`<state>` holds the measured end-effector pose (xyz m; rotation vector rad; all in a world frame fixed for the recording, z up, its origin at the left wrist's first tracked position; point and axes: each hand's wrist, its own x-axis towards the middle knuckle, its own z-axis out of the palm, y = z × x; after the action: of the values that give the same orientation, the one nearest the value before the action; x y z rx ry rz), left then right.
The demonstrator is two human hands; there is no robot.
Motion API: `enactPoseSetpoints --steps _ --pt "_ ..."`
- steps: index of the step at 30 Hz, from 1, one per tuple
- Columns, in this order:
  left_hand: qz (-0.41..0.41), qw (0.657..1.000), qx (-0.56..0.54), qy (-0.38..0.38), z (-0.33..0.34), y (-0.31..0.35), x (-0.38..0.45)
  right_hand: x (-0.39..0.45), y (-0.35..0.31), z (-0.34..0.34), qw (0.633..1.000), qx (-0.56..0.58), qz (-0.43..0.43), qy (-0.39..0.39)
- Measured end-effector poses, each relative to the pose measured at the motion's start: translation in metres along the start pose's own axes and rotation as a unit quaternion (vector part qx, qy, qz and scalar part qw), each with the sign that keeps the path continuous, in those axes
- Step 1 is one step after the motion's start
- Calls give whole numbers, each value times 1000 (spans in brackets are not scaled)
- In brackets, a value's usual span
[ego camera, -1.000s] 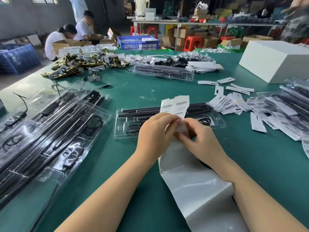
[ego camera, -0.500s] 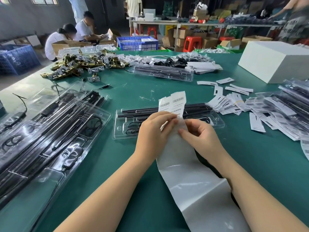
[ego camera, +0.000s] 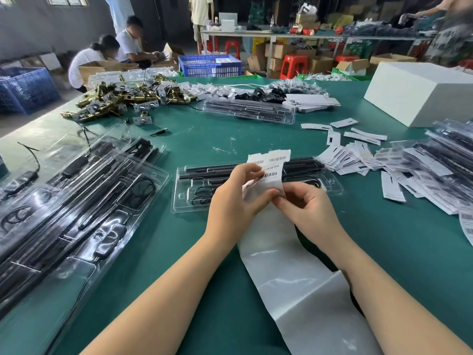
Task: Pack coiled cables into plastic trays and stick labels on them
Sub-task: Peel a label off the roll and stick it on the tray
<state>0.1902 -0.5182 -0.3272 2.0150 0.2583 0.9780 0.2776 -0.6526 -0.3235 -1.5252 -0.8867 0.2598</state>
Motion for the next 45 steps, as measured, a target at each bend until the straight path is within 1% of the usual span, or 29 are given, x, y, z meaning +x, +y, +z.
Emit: enactPoseSetpoints --steps 5,7,10,13,16,18,24,26,29,35,40,43,45 --pt "56 997 51 0 3 0 -1 0 3 0 999 -33 -17 -8" --pt "52 997 53 4 3 0 -1 -1 3 0 998 -51 -37 -12" --pt "55 996 73 14 1 3 -1 -2 6 -2 991 -114 -73 -22" --pt "106 985 131 23 -1 5 0 -1 7 -3 982 -155 -104 -24" --pt "143 974 175 18 -3 6 2 0 9 -4 976 -183 -117 -17" --pt "153 969 194 10 -5 6 2 0 10 -5 975 -187 -117 -13" --pt "99 978 180 -30 -6 7 2 0 9 -4 971 -200 -129 -17" --pt "95 978 180 -33 -6 6 2 0 8 -3 969 -208 -129 -17" --pt "84 981 172 -35 -5 6 2 1 7 -4 966 -219 -132 -18" --pt "42 992 121 -15 -4 10 2 0 8 -5 960 -235 -152 -6" --pt "41 993 111 -18 -6 14 2 -1 8 -4 953 -252 -165 3" --pt "47 992 118 -17 -6 11 3 -1 6 -5 952 -260 -159 0" --pt "39 995 96 -13 -4 9 3 -1 5 -5 954 -257 -155 -5"
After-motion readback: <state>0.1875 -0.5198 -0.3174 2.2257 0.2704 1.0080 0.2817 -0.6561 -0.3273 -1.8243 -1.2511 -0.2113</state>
